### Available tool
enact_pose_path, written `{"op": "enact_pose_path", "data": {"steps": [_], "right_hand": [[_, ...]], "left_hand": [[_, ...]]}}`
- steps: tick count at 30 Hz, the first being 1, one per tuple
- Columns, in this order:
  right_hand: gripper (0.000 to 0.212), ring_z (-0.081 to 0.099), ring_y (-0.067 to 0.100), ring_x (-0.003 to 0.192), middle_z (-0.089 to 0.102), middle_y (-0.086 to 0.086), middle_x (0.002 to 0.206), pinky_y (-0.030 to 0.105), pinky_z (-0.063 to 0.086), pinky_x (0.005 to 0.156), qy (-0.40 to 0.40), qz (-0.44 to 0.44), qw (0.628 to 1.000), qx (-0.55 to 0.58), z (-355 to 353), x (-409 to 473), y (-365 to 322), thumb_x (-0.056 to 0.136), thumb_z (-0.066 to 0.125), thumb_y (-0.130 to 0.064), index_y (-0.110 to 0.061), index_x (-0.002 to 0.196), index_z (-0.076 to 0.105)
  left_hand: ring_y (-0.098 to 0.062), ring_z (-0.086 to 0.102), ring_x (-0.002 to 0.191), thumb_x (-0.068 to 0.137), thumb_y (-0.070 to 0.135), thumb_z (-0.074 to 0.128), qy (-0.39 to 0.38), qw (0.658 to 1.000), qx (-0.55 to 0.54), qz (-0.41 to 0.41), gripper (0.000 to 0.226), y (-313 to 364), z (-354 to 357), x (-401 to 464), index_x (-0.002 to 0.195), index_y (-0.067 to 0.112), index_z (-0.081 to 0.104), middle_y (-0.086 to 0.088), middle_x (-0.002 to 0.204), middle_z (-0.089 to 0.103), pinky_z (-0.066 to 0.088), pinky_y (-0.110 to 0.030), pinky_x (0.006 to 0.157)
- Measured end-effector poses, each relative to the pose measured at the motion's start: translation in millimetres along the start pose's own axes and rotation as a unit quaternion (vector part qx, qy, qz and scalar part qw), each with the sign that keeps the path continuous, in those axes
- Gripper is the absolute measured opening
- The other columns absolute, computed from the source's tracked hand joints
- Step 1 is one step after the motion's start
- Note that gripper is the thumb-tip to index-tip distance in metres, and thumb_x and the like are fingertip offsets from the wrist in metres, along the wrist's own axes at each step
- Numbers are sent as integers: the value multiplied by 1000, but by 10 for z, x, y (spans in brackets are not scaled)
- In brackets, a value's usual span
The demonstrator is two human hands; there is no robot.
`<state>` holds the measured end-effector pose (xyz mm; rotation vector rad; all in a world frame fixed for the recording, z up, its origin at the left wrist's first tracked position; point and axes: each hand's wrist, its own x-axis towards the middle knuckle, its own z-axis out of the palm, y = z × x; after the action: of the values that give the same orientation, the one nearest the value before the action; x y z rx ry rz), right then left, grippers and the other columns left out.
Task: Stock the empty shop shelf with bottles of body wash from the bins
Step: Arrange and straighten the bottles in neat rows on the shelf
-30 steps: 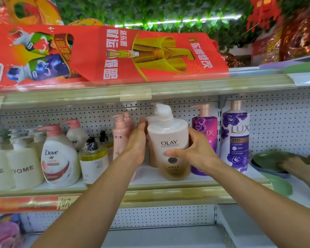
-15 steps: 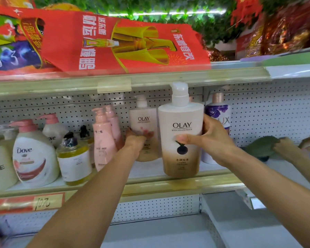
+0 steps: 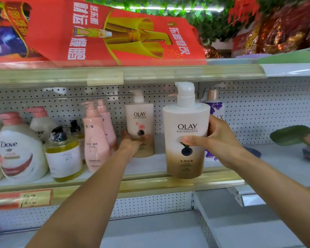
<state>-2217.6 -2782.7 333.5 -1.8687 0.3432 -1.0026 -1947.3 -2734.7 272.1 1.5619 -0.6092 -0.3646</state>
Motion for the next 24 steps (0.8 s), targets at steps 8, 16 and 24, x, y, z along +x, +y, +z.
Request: {"op": "enact_pose_path", "data": {"steps": [8, 16, 24], "right_hand": [[47, 71, 17, 91, 75, -5, 95, 42, 57, 82, 9, 39, 999, -2, -81, -6, 60, 62, 86, -12, -21, 102, 64], [64, 70, 22, 94, 75, -3, 98, 58, 53, 86, 17, 51, 999, 6, -107, 6, 67, 46, 87, -33, -22, 104, 64], [57, 71, 13, 91, 75, -5, 96, 26, 56, 72, -9, 24, 999, 47, 80, 30, 62, 52, 84, -21, -18, 105, 63]], "left_hand": [[-22, 64, 106, 73, 22, 85, -10, 999, -17, 39, 65, -93, 134, 66, 120, 27, 40, -5, 122, 62, 54, -35, 89], [-21, 65, 107, 74, 22, 85, -5, 999, 2, 44, 62, -73, 179, 16, 118, 27, 41, -5, 122, 63, 55, -36, 91], [-23, 55, 107, 76, 30, 81, -17, 1000, 10, 5, 67, 15, 197, -81, 128, 13, 41, -5, 121, 56, 43, -34, 95]]}}
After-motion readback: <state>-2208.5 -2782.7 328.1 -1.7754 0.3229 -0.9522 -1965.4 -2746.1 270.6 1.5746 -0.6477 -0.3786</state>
